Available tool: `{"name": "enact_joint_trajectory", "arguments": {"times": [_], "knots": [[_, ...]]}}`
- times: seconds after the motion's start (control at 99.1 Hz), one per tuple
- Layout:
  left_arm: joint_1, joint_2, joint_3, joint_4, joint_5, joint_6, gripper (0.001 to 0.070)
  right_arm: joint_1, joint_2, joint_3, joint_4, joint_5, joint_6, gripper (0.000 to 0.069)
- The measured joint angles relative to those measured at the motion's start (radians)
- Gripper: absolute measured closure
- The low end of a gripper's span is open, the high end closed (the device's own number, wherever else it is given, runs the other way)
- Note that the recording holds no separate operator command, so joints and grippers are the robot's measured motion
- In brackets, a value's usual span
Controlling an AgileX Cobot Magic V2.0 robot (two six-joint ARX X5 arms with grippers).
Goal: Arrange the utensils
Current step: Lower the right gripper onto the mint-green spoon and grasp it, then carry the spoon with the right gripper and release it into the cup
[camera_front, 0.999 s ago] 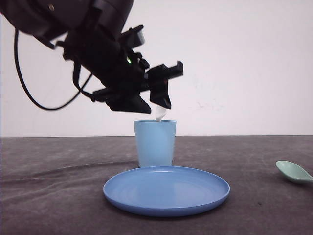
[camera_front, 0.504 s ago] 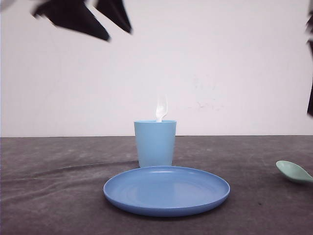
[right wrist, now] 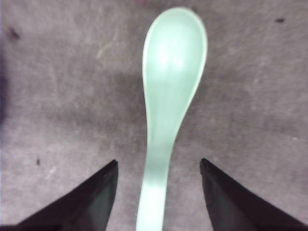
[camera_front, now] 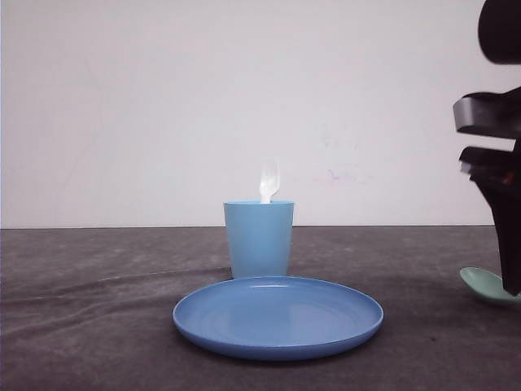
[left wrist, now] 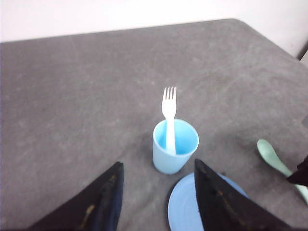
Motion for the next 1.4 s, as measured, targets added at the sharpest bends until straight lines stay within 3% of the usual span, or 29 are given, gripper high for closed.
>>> {"name": "enact_joint_trajectory", "arguments": {"times": [0.313, 0.484, 0.928, 1.15, 1.402], "knots": [[0.000, -0.014, 0.000, -0.089, 0.000, -0.011, 0.0434, 0.023, 0.082, 0.000, 0.035, 0.024, 0.018, 0.0500], [0.000, -0.014, 0.000, -0.101, 0.000, -0.011, 0.0434, 0.032, 0.082, 0.000, 0.045, 0.066, 0.025, 0.0623], [0.000, -0.015, 0.000, -0.108, 0.000, -0.011, 0.0434, 0.111, -0.023, 0.074, 0.145, 0.125, 0.025, 0.0626], [0.000, -0.015, 0.000, -0.108, 0.000, -0.011, 0.0434, 0.236, -0.066, 0.208, 0.400, 0.128, 0.025, 0.0626], [0.000, -0.015, 0.000, -0.108, 0.000, -0.011, 0.0434, 0.339, 0.008, 0.216, 0.706, 0.148, 0.014, 0.0628]]}}
